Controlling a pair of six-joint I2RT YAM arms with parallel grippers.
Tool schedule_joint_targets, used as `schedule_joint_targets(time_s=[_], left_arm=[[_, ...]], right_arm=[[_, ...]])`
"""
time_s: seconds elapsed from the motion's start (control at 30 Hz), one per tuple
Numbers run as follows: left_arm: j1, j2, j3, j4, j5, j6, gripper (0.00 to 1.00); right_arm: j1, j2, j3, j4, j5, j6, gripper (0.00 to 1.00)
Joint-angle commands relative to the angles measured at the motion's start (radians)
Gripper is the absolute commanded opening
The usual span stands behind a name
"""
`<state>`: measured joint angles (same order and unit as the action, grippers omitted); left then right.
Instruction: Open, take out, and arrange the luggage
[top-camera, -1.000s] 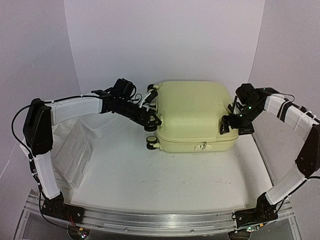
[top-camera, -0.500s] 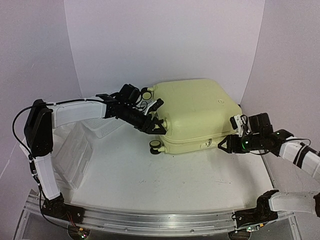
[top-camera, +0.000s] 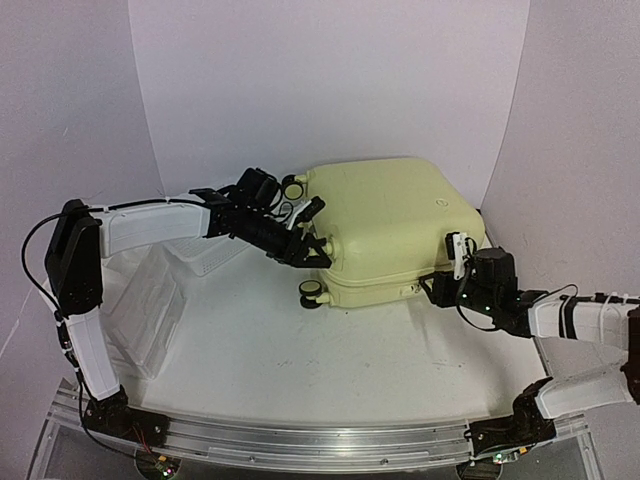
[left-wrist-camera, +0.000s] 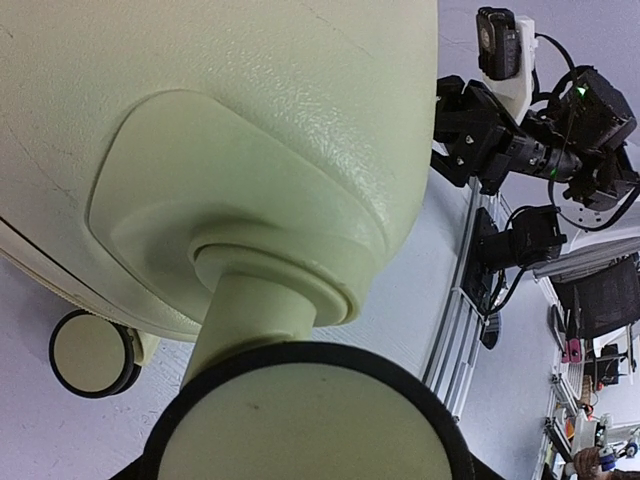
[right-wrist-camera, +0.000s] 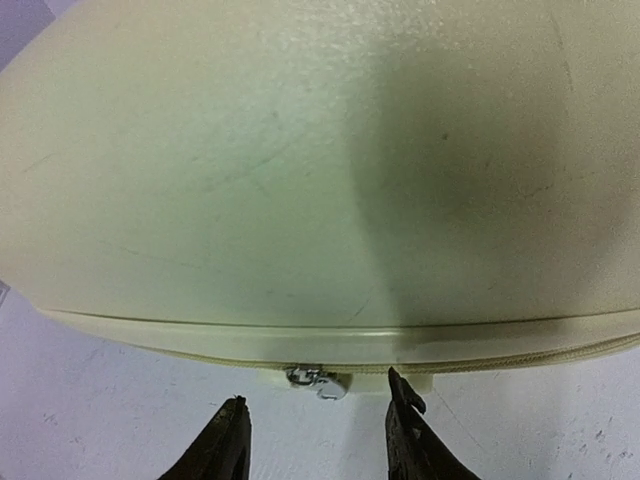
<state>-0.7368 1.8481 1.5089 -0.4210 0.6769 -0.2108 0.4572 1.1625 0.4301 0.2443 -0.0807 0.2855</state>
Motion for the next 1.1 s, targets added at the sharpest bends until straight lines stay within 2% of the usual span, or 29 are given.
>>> schedule_joint_targets(time_s=[0.0, 0.07, 0.2, 0.43, 0.57, 0.8, 0.97, 1.07], left_arm=[[-0.012, -0.088, 0.007, -0.027, 0.047, -0.007, 0.38], [-0.012, -0.087, 0.008, -0.027, 0.048, -0.014, 0.35], [-0.012, -0.086, 0.015, -0.027, 0.047, -0.030, 0.29], [-0.012, -0.113, 0.031, -0.027, 0.033, -0.041, 0.17], [-0.012, -0.122, 0.040, -0.027, 0.023, -0.048, 0.11], [-0.012, -0.146, 0.017, -0.026, -0.013, -0.060, 0.02], [-0.012, -0.172, -0.002, -0.023, -0.073, -0.057, 0.00], [-0.011, -0.181, -0.011, -0.021, -0.104, -0.053, 0.00]], right_arm=[[0.023, 0.064, 0.009, 0.173, 0.081, 0.007, 0.45], [0.042, 0.091, 0.014, 0.184, 0.121, -0.001, 0.44], [0.054, 0.124, 0.020, 0.194, 0.141, 0.037, 0.36], [0.086, 0.185, 0.034, 0.202, 0.296, 0.072, 0.35], [0.098, 0.222, 0.060, 0.204, 0.337, 0.072, 0.29], [0.101, 0.222, 0.075, 0.189, 0.433, 0.072, 0.00], [0.102, 0.196, 0.070, 0.175, 0.442, 0.022, 0.00], [0.101, 0.129, 0.057, 0.109, 0.456, -0.024, 0.00]])
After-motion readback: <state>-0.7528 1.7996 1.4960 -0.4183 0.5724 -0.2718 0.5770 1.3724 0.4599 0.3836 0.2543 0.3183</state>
